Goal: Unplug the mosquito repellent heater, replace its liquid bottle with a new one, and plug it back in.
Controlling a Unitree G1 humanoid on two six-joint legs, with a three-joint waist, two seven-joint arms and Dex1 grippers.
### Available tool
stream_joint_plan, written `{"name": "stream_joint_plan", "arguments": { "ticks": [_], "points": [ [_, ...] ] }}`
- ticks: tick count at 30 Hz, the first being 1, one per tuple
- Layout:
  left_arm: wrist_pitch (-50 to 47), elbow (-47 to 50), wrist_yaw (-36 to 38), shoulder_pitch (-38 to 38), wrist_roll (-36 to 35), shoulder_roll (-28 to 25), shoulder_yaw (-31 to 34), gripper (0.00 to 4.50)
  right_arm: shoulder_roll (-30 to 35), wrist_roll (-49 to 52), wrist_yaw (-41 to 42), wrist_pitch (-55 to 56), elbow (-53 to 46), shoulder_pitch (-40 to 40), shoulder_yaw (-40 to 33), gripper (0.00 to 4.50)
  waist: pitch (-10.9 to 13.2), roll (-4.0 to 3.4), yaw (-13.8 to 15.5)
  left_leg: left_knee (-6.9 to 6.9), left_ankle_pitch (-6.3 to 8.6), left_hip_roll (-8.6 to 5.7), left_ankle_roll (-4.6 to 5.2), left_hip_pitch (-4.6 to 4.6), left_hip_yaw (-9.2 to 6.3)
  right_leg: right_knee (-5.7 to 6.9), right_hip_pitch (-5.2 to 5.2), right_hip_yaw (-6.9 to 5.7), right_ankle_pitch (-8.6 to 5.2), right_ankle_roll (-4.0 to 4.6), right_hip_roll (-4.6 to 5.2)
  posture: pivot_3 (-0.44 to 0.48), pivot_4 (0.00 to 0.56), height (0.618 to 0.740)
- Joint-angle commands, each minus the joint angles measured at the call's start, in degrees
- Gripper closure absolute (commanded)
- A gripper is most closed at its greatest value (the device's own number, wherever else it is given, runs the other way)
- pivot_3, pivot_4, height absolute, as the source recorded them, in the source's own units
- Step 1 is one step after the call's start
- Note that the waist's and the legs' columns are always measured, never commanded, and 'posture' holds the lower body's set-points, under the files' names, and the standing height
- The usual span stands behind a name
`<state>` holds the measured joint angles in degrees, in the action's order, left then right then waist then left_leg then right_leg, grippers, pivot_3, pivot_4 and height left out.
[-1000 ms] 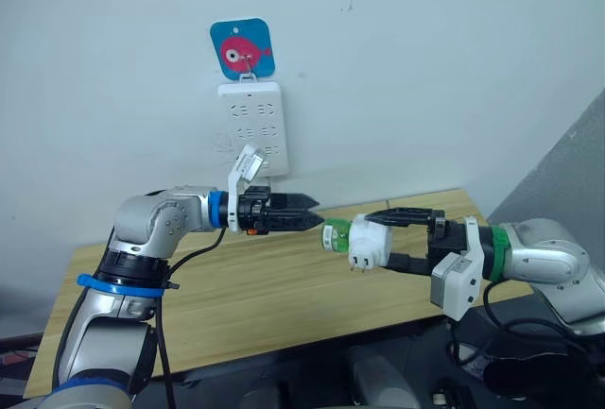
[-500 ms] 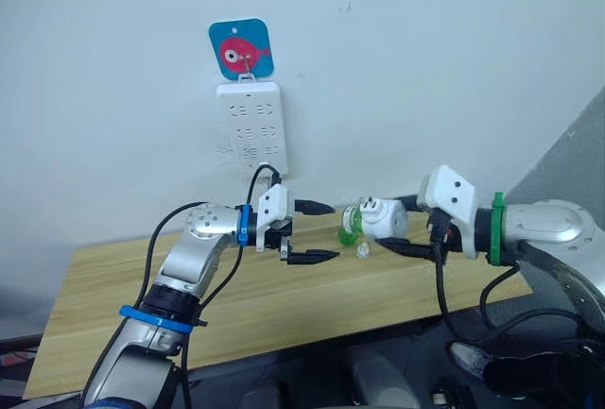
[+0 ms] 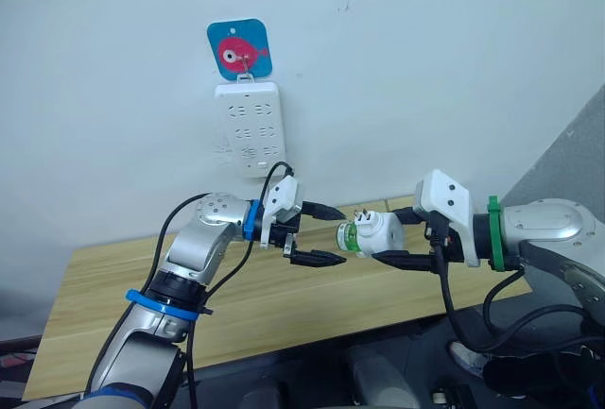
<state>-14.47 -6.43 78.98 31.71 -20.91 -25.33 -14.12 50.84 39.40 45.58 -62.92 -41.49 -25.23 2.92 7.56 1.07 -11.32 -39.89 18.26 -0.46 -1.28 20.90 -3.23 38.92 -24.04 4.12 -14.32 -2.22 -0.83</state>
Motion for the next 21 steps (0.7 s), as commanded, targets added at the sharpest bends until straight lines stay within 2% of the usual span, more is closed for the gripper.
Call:
{"name": "stream_joint_plan", "arguments": {
  "ticks": [1,4,7,11,12,18,21],
  "points": [
    [1.27,1.46,0.30,1.15,-0.11,0.70,-0.27,0.18,0.46,0.98,-0.54,0.60,-1.52,-0.75,-1.79,1.55,0.00,0.00,0.00,0.00,0.00,0.00,0.00,0.00,0.00,0.00,0.00,0.00,0.00,0.00,0.00,-0.280,0.097,0.740],
    [1.46,1.28,1.04,1.14,-0.12,0.78,-0.55,0.18,0.71,1.15,-0.62,0.85,-1.39,-0.62,-1.78,1.55,0.00,0.00,0.00,0.00,0.00,0.01,0.00,0.00,0.00,0.00,0.00,0.01,0.00,0.00,0.01,-0.280,0.097,0.740],
    [0.58,1.66,0.93,1.10,-0.85,1.23,-0.38,0.76,0.86,1.53,-0.51,0.86,-1.60,-0.38,-1.82,1.55,0.00,0.00,-0.01,0.00,0.00,0.01,0.00,0.00,0.00,0.00,0.00,0.01,-0.01,-0.01,0.00,-0.282,0.096,0.740],
    [-0.21,2.19,0.30,1.23,-1.13,1.60,-0.33,1.94,1.28,1.64,-0.48,1.27,-1.97,0.16,-1.65,1.55,0.00,0.00,-0.01,0.00,0.00,0.01,0.00,0.00,-0.01,0.00,0.00,0.01,-0.01,-0.02,0.00,-0.281,0.096,0.740],
    [0.04,2.26,0.27,1.22,-0.95,1.63,-0.46,2.12,1.34,1.75,-0.52,1.31,-2.05,0.25,-1.67,1.55,0.00,0.00,-0.01,0.00,0.00,0.01,0.00,0.00,0.00,0.00,0.00,0.00,-0.01,-0.02,0.00,-0.281,0.096,0.740],
    [-1.07,3.42,-0.72,0.91,-1.51,2.33,-0.39,2.12,1.04,3.50,-1.25,0.24,-2.15,0.53,-2.40,1.55,0.00,0.00,-0.01,0.00,0.00,0.01,0.00,0.00,0.00,0.00,0.00,0.00,-0.01,-0.02,0.00,-0.282,0.097,0.740],
    [-2.10,3.98,-0.98,0.58,-1.86,2.36,-0.13,2.12,0.79,5.18,-1.34,-0.27,-1.81,0.93,-4.10,0.53,0.00,0.00,0.03,0.00,0.00,0.01,0.00,0.00,0.01,0.00,0.00,0.01,-0.02,-0.03,0.00,-0.285,0.098,0.740]
  ]
}}
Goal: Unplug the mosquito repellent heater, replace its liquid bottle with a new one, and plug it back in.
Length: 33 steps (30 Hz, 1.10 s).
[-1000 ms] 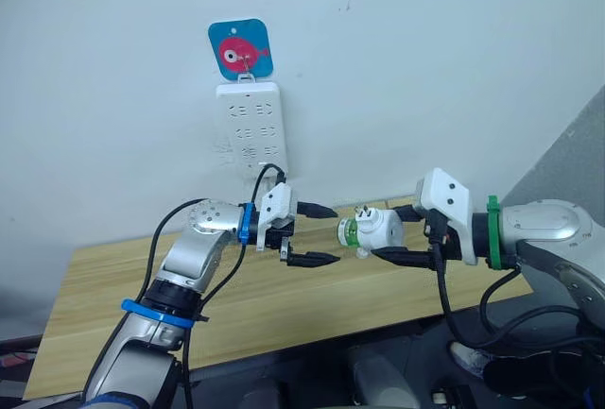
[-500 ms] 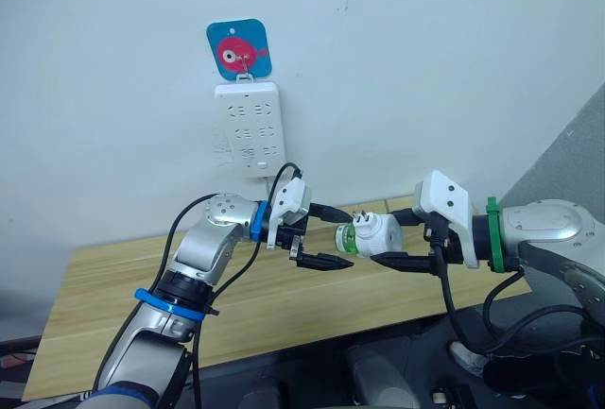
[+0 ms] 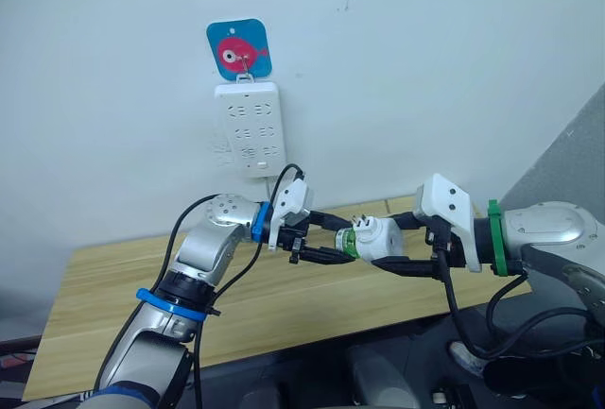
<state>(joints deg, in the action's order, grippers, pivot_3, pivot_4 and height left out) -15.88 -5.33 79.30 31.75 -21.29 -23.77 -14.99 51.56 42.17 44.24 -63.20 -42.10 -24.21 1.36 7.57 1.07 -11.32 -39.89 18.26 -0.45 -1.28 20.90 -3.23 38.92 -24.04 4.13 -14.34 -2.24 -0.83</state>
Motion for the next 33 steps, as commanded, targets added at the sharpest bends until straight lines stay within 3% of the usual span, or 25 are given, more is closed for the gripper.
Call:
{"name": "stream_joint_plan", "arguments": {
  "ticks": [1,5,9,11,14,18,23,33],
  "points": [
    [-2.06,2.91,-1.25,0.48,-2.13,0.49,1.10,2.17,0.27,2.55,0.06,0.21,-0.72,0.19,-3.56,0.17,0.00,0.00,0.04,0.00,0.00,-0.02,0.00,0.00,0.01,0.00,0.00,0.01,0.00,0.00,0.00,-0.285,0.098,0.740],
    [-10.79,3.26,-2.49,-0.26,-6.12,-1.20,3.45,2.21,2.97,2.17,0.99,1.75,2.12,2.75,-9.09,0.00,0.00,0.00,0.01,0.01,0.00,0.00,0.00,0.00,0.01,-0.01,0.00,0.00,-0.02,-0.04,-0.05,-0.281,0.100,0.740],
    [-20.85,5.34,-4.81,-2.36,-11.25,-2.67,5.80,2.21,4.82,10.38,4.94,-0.54,2.98,8.18,-20.47,0.00,0.01,0.01,0.08,0.02,0.02,0.00,0.03,0.01,-0.01,-0.02,0.00,-0.01,-0.05,-0.07,-0.09,-0.272,0.101,0.740],
    [-25.84,6.53,-6.15,-3.62,-14.02,-3.08,6.99,2.21,3.54,16.60,2.48,-3.42,3.89,9.78,-26.21,0.00,0.01,0.01,0.12,0.02,0.04,0.01,0.07,0.01,0.01,-0.02,0.00,-0.01,-0.05,-0.07,-0.09,-0.270,0.101,0.740],
    [-35.55,7.76,-10.15,-4.77,-20.76,-1.90,10.71,2.21,-2.41,29.33,-8.05,-4.32,4.66,13.30,-32.81,0.00,-0.02,0.07,0.14,-0.01,0.04,0.03,0.07,0.00,-0.03,-0.01,0.05,0.02,-0.04,-0.07,-0.07,-0.273,0.100,0.740],
    [-44.22,8.69,-15.03,-4.48,-27.85,0.15,14.88,2.21,-8.34,45.71,-25.25,1.76,3.50,17.99,-31.73,0.00,-0.01,0.04,0.14,-0.01,0.04,0.04,0.07,0.02,-0.05,0.01,0.05,0.08,-0.05,-0.08,-0.07,-0.272,0.097,0.740],
    [-51.32,9.37,-21.47,-2.65,-35.60,3.59,19.70,2.21,-14.29,55.76,-40.03,11.15,1.85,21.61,-24.55,0.00,-0.03,0.02,0.12,-0.01,0.04,0.03,0.06,0.02,-0.03,-0.01,0.05,0.13,-0.06,-0.10,-0.10,-0.272,0.095,0.740],
    [-60.14,9.43,-31.24,0.53,-46.25,6.67,23.92,2.21,-18.27,57.48,-45.31,18.72,3.88,18.61,-14.67,0.00,-0.05,0.00,0.13,0.00,0.03,0.01,0.05,0.00,0.07,-0.01,0.03,0.16,-0.07,-0.11,-0.16,-0.269,0.088,0.740]
  ]
}}
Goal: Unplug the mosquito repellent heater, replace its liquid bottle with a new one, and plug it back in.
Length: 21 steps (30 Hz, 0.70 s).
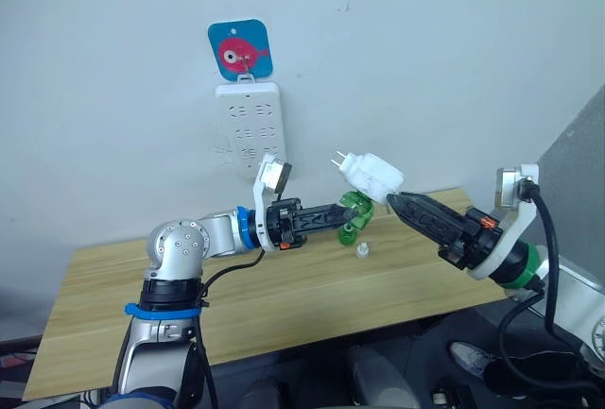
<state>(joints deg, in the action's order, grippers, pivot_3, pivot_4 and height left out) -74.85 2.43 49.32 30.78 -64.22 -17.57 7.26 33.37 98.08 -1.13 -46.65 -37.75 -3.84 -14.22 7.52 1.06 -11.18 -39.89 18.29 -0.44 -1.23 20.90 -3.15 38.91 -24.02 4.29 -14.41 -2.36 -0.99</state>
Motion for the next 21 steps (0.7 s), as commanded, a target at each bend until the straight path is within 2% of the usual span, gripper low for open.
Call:
{"name": "stream_joint_plan", "arguments": {
  "ticks": [1,6,12,15,17,18,21],
  "points": [
    [-1.70,1.59,-1.81,1.70,-4.06,0.42,1.77,2.21,-0.21,1.30,0.35,2.33,-0.12,-2.70,1.75,0.00,0.00,0.00,0.00,0.00,0.00,0.00,0.00,0.00,0.01,0.00,0.00,0.00,0.00,0.00,0.00,-0.272,0.086,0.740],
    [-2.98,1.70,-4.49,2.34,-6.73,0.61,1.68,2.21,-0.77,1.41,1.14,3.67,2.26,-7.77,4.31,0.00,-0.01,-0.01,-0.02,-0.01,0.00,-0.01,0.00,-0.01,0.06,0.00,-0.02,-0.02,0.00,0.00,-0.01,-0.270,0.084,0.740],
    [-3.30,1.09,-7.25,3.51,-9.50,0.82,1.85,2.21,-1.11,2.14,1.86,3.69,3.23,-9.65,6.20,0.00,-0.01,-0.01,0.05,0.00,0.00,-0.01,0.00,0.03,-0.01,0.00,-0.02,0.01,0.01,0.01,0.00,-0.265,0.082,0.740],
    [-3.40,0.60,-7.10,3.77,-9.87,0.15,1.63,2.21,-1.10,2.87,2.07,3.71,3.47,-10.21,6.81,0.64,-0.02,-0.02,0.04,-0.01,0.00,-0.02,0.00,0.02,0.03,0.00,-0.02,0.00,0.01,0.01,0.00,-0.265,0.082,0.740],
    [-3.38,0.33,-7.00,3.83,-10.05,-0.18,1.46,2.21,-1.07,3.26,2.03,3.72,3.60,-10.40,6.96,1.32,-0.01,-0.02,0.03,0.00,0.00,-0.02,0.00,0.01,0.04,0.00,-0.02,0.01,0.01,0.02,0.00,-0.265,0.082,0.740],
    [-3.24,0.21,-6.79,3.79,-9.95,-0.40,1.31,2.21,-0.96,3.55,2.00,3.75,3.66,-10.47,6.96,1.47,-0.02,-0.02,0.03,-0.01,0.00,-0.01,0.00,0.02,0.03,0.00,-0.03,0.01,0.01,0.02,0.00,-0.265,0.082,0.740],
    [-1.91,0.26,-5.90,3.39,-8.19,-1.16,0.48,2.21,-0.59,4.17,1.98,3.80,3.74,-10.52,6.89,1.47,-0.02,-0.02,0.03,0.00,0.00,-0.01,0.00,0.02,0.02,0.00,-0.03,0.00,0.01,0.01,0.00,-0.265,0.082,0.740]
  ]
}}
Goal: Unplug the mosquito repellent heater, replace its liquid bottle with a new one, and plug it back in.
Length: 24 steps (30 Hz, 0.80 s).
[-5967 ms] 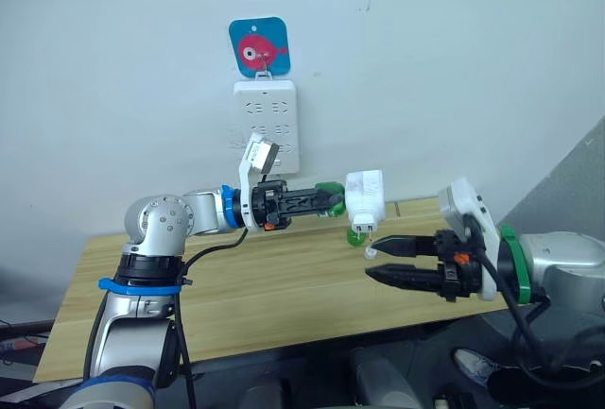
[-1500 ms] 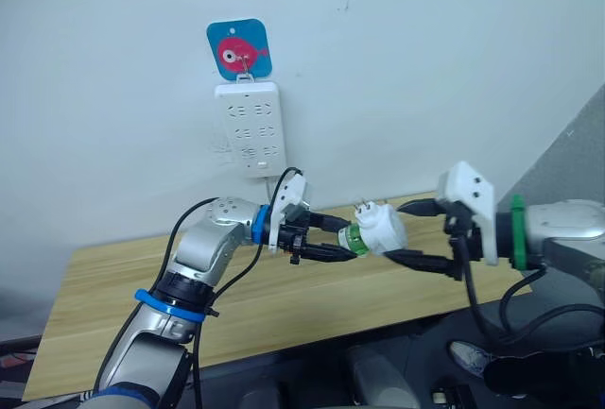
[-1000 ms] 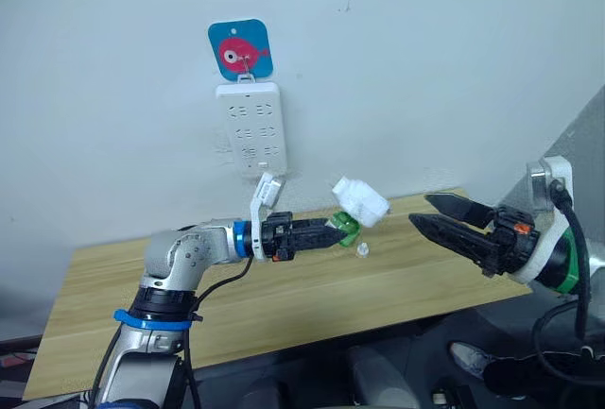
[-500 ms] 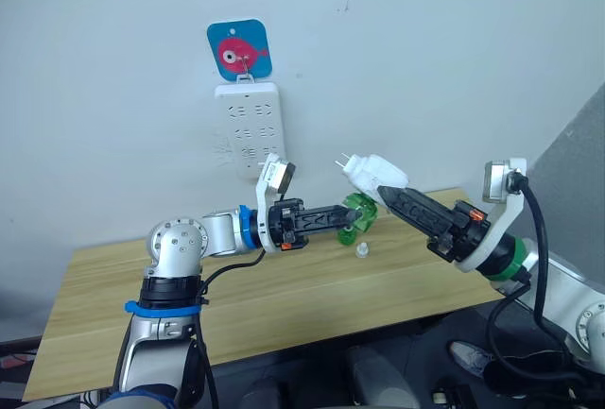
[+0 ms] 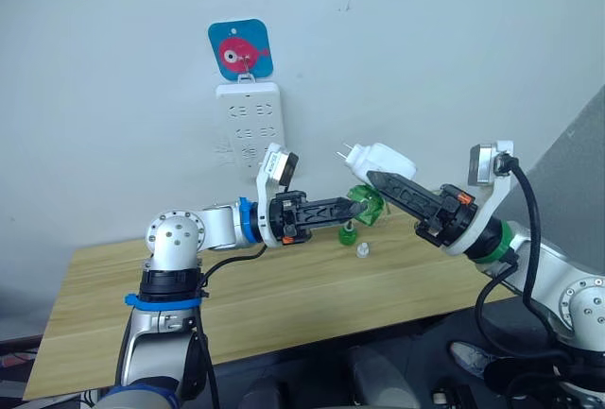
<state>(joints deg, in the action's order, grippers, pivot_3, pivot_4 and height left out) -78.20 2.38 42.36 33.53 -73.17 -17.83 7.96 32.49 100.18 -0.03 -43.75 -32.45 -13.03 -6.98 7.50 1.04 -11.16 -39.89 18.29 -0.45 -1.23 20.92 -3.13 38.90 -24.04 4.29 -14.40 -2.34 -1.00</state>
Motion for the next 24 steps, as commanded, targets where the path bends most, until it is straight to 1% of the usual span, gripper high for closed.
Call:
{"name": "stream_joint_plan", "arguments": {
  "ticks": [1,4,6,8,9,12,13,15,17,18,21,23,24],
  "points": [
    [1.84,0.20,1.32,0.52,1.13,-1.06,-0.29,2.21,0.40,2.34,0.90,0.91,-1.58,-1.28,-0.41,1.47,0.00,0.00,0.00,0.00,0.00,0.00,0.00,0.00,0.01,0.00,0.00,-0.01,0.00,0.00,0.00,-0.265,0.082,0.740],
    [0.74,-1.96,1.64,0.48,0.05,-1.52,0.27,2.21,0.68,3.14,0.95,1.03,-1.73,-0.96,-0.72,1.47,0.00,0.00,0.01,0.00,0.00,-0.01,0.00,0.00,0.02,0.00,0.00,-0.01,0.00,0.00,0.00,-0.261,0.083,0.740],
    [1.21,-2.41,2.42,-0.12,0.79,-2.42,0.04,2.21,0.80,3.51,0.91,1.15,-1.90,-0.68,-0.89,1.47,0.00,0.00,0.00,0.00,0.00,-0.01,0.00,0.00,0.02,0.00,0.00,-0.01,0.00,0.00,0.00,-0.259,0.083,0.740],
    [2.51,-1.11,5.01,-1.54,2.69,-4.48,-1.11,1.49,0.89,3.88,0.80,1.35,-2.04,-0.26,-1.10,1.47,0.00,0.00,-0.01,0.01,0.00,0.00,0.00,0.00,0.02,0.00,-0.01,-0.01,0.00,0.00,-0.01,-0.259,0.083,0.740],
    [3.09,-0.62,6.05,-2.15,3.49,-5.39,-1.58,1.25,0.90,4.08,0.72,1.47,-2.15,-0.05,-1.18,1.47,-0.01,-0.01,-0.05,0.01,0.00,0.00,0.00,0.00,0.02,0.00,-0.01,-0.01,0.00,0.00,-0.01,-0.255,0.083,0.740],
    [6.72,0.72,8.79,-4.34,7.15,-8.08,-2.74,0.26,1.15,4.36,0.61,1.82,-2.42,0.59,-1.41,1.47,-0.02,-0.04,-0.04,0.03,0.00,0.03,0.00,-0.01,0.00,0.01,-0.03,0.00,-0.01,0.01,-0.02,-0.253,0.083,0.740],
    [8.63,1.28,9.60,-5.14,8.90,-8.94,-3.15,0.01,1.25,4.28,0.59,1.95,-2.50,0.78,-1.48,1.47,-0.02,-0.04,-0.01,0.03,0.00,0.03,0.00,-0.02,0.00,0.01,-0.02,0.00,-0.01,0.01,-0.02,-0.253,0.083,0.740],
    [15.55,2.68,10.94,-7.54,15.01,-10.94,-4.45,0.00,1.42,3.49,0.41,2.43,-2.61,1.06,-1.84,1.47,-0.02,-0.04,0.04,0.03,0.00,0.02,0.00,-0.01,0.00,-0.01,-0.02,0.00,-0.01,0.00,-0.01,-0.253,0.085,0.740],
    [22.77,4.33,12.57,-10.34,20.95,-13.18,-5.44,0.00,2.92,0.24,0.90,1.92,-3.00,1.20,-2.27,1.47,-0.02,-0.04,0.05,0.04,0.00,0.01,0.00,0.00,0.02,-0.02,-0.03,0.08,0.00,0.01,0.02,-0.252,0.087,0.740],
    [25.58,4.58,11.16,-11.36,22.82,-13.11,-4.52,0.00,3.97,-2.24,1.43,1.53,-3.37,1.20,-2.41,1.47,-0.01,-0.06,0.09,0.04,0.00,0.01,0.00,-0.01,0.02,-0.03,-0.03,0.12,0.01,0.03,0.05,-0.245,0.090,0.740],
    [39.62,5.26,5.58,-15.44,32.49,-12.53,-1.15,0.00,7.00,-12.58,2.20,1.71,-4.71,0.13,-1.84,1.47,-0.01,-0.05,0.47,0.04,0.00,0.02,0.00,0.00,0.05,-0.08,-0.03,0.21,0.00,0.02,0.16,-0.236,0.092,0.740],
    [43.81,4.33,0.53,-17.28,35.76,-11.87,2.00,0.00,8.35,-19.68,3.30,2.02,-5.93,-0.89,-0.29,1.47,-0.01,-0.05,0.56,0.04,0.00,0.03,0.00,-0.01,0.09,-0.08,-0.04,0.27,0.00,0.01,0.17,-0.236,0.092,0.740],
    [48.02,4.12,0.65,-18.66,38.16,-12.40,2.79,0.00,8.37,-21.85,3.85,2.10,-6.55,-1.16,0.48,1.47,-0.01,-0.04,0.59,0.05,0.00,0.04,0.00,-0.01,0.12,-0.08,-0.05,0.31,0.00,0.01,0.17,-0.204,0.096,0.740]
  ]
}}
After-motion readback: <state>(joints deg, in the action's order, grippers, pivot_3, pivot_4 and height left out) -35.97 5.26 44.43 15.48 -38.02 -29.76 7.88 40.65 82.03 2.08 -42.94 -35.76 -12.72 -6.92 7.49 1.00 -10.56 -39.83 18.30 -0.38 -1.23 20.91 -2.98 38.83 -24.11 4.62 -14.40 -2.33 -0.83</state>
